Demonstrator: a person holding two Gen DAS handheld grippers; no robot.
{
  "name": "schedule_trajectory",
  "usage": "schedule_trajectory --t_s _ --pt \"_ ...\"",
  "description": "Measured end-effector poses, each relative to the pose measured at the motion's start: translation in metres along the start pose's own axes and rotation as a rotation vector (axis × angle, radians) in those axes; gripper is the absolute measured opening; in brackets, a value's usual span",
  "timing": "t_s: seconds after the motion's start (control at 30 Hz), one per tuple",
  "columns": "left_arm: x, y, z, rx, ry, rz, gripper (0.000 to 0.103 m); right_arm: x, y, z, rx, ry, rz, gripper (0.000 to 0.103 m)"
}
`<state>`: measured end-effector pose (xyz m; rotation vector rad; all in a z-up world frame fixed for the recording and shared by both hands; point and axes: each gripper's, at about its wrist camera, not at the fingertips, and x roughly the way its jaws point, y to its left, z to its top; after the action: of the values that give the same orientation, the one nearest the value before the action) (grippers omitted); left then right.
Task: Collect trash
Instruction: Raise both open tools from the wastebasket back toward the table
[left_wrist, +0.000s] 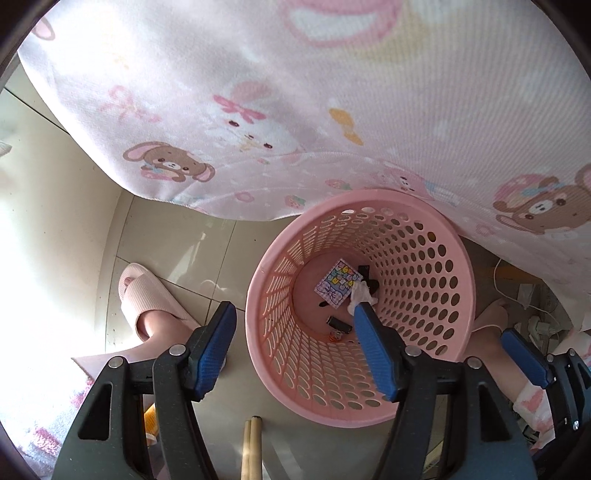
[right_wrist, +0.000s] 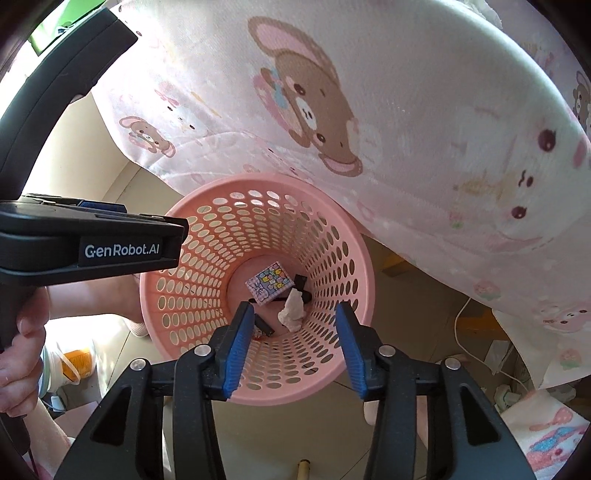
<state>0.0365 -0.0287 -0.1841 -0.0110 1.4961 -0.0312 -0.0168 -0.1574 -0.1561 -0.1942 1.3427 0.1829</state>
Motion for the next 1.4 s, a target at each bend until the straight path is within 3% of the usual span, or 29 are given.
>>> schedule_trajectory --t_s 0.23,0.43,0.7,0.8,1.0,1.4 --pt "-0.026 0.003 0.005 -0.009 -0.078 -0.01 0.064 -0.025 -0.009 0.008 0.035 -0.044 0.023 0.05" --pt "-0.066 0.004 0.006 0.005 -0.23 0.017 0.065 -0.07 -0.026 0.009 0.113 -0.158 0.079 0.054" --pt "-0.113 0.003 -0.001 0.023 -0.407 0.013 0.066 -0.113 -0.044 0.011 0.181 -0.291 0.076 0.059" --pt "-0.127 0.004 -0.004 0.027 -0.457 0.016 0.066 -0.124 -0.048 0.015 0.191 -0.328 0.033 0.059" --pt "-0.146 0.009 -0.012 0.024 -0.529 0.003 0.069 -0.155 -0.057 0.008 0.202 -0.445 0.002 0.059" --pt "-0.159 0.0 -0.016 0.041 -0.613 0.021 0.074 -0.162 -0.072 0.008 0.251 -0.483 -0.04 0.06"
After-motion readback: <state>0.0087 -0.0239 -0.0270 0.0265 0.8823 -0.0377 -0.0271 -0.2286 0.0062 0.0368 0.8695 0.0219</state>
